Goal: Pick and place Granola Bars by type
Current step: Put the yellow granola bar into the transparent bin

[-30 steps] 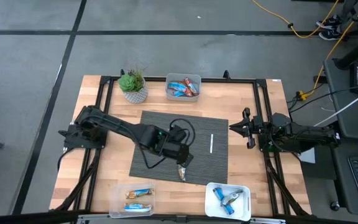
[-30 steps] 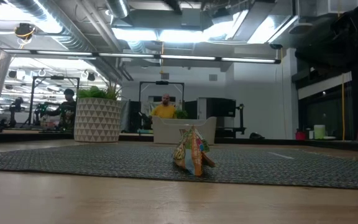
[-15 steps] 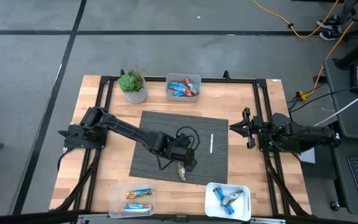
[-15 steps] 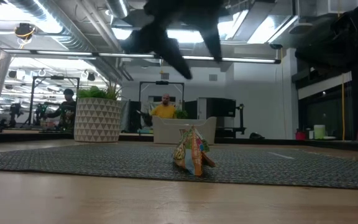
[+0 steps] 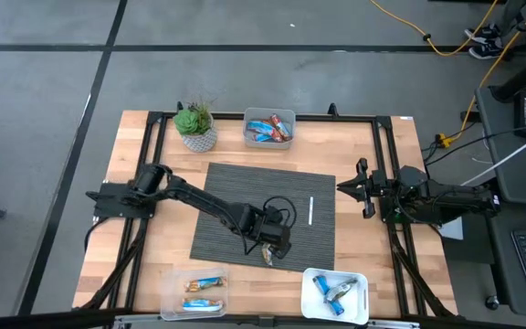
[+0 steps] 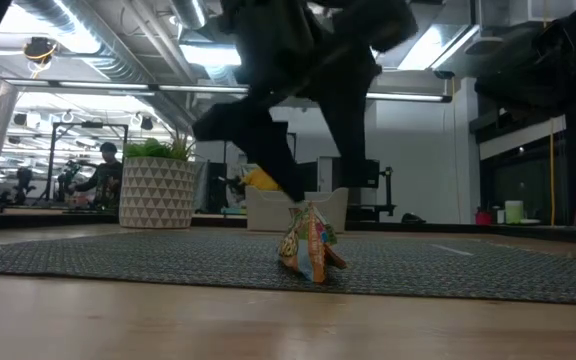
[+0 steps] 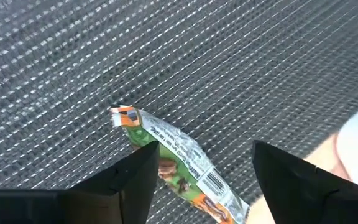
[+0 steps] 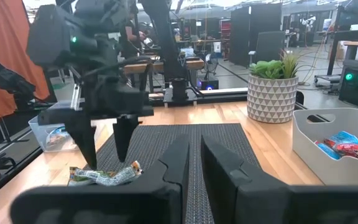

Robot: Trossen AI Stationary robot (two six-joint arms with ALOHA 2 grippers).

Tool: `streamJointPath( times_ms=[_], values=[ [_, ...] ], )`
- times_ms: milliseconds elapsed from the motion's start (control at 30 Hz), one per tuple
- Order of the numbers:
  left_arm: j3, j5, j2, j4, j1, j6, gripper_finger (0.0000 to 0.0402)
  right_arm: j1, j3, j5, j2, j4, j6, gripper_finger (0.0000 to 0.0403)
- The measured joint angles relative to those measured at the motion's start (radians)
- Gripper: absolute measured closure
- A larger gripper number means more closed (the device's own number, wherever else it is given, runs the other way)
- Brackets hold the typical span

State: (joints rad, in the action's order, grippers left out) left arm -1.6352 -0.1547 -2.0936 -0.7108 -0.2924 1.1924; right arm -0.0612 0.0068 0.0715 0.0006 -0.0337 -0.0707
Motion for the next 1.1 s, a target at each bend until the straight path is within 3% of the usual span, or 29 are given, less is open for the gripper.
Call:
streamJointPath(
  times_ms=[367,667,933,1100],
  values=[
    [0.000,-0.003,-0.058,-0.007,-0.001,0.028,0.0157,0.000,0.000,0.000,0.000,0.000,0.000,0.0357],
    [-0.001,-0.079,-0.064,-0.077,0.010,0.061,0.0157,0.000,0.000,0.000,0.000,0.000,0.000,0.0357],
    [-0.023,0.003,-0.065,-0.104,0.016,0.069,0.0159,0.000,0.000,0.000,0.000,0.000,0.000,0.0357],
    [-0.086,-0.010,-0.066,-0.166,0.013,0.053,0.0166,0.000,0.000,0.000,0.000,0.000,0.000,0.0357]
  ],
)
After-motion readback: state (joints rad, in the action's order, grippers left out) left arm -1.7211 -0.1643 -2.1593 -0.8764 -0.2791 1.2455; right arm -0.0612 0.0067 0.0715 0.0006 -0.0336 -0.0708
